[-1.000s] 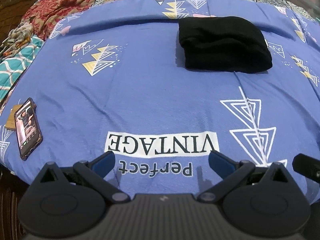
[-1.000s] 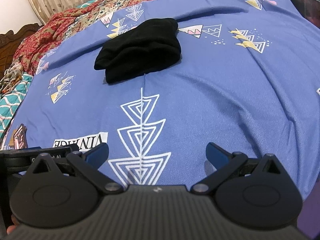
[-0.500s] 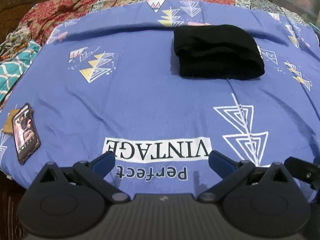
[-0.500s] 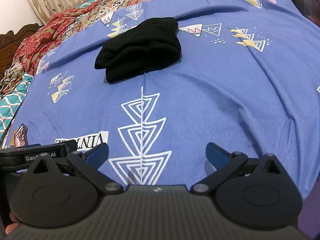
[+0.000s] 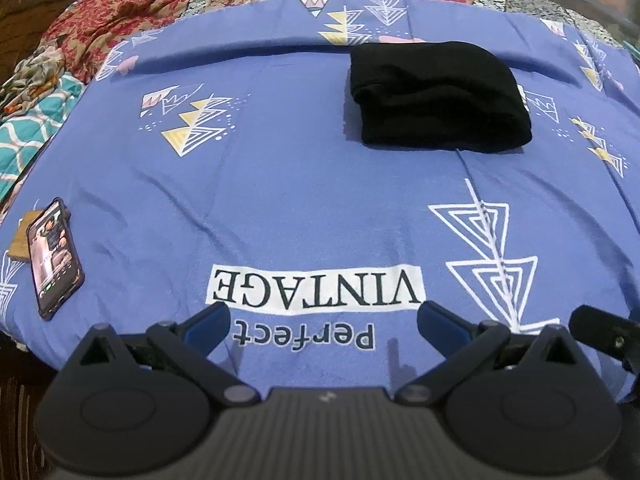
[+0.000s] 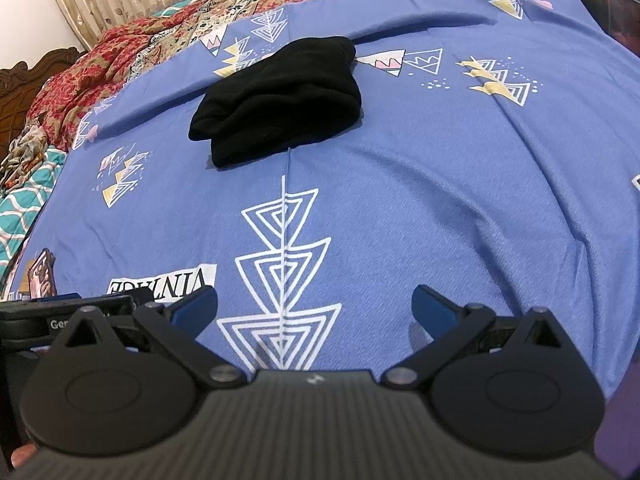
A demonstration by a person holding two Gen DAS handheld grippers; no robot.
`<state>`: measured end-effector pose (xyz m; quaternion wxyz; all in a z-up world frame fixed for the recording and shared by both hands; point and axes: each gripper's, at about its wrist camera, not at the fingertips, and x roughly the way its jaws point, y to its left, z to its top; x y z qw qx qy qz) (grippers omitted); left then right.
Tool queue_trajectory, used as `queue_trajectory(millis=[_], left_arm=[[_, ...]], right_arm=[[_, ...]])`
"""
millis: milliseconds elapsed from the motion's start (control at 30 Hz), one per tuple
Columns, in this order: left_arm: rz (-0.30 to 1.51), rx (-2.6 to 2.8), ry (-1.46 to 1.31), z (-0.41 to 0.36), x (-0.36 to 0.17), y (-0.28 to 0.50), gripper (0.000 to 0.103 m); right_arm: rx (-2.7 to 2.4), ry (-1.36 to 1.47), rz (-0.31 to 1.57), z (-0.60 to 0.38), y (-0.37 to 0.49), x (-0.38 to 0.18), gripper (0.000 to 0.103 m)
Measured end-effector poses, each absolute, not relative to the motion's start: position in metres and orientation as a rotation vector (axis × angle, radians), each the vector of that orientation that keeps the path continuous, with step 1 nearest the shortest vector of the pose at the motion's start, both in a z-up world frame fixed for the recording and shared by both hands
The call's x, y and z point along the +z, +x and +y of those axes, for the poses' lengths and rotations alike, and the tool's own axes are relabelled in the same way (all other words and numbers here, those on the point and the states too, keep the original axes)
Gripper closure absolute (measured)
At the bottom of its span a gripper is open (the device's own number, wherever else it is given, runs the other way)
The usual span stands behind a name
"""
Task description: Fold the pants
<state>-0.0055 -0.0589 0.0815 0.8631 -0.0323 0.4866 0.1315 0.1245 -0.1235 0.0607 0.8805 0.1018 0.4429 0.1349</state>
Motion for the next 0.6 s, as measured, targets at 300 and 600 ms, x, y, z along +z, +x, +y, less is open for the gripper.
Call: queue_trajectory(millis=[300, 600], left_arm=[[1.051, 0.277, -0.084, -0.0561, 0.0771, -0.0045, 0.000], [1.055, 0.257, -0.093, -0.0572, 0.0765, -0.0045, 0.000]], right_arm=[[0.281, 0.219, 0.934, -0.1230, 0.1246, 0.0595, 0.000], [0.286, 0.223, 0.940, -0.1246, 0.1256, 0.0582, 0.000]])
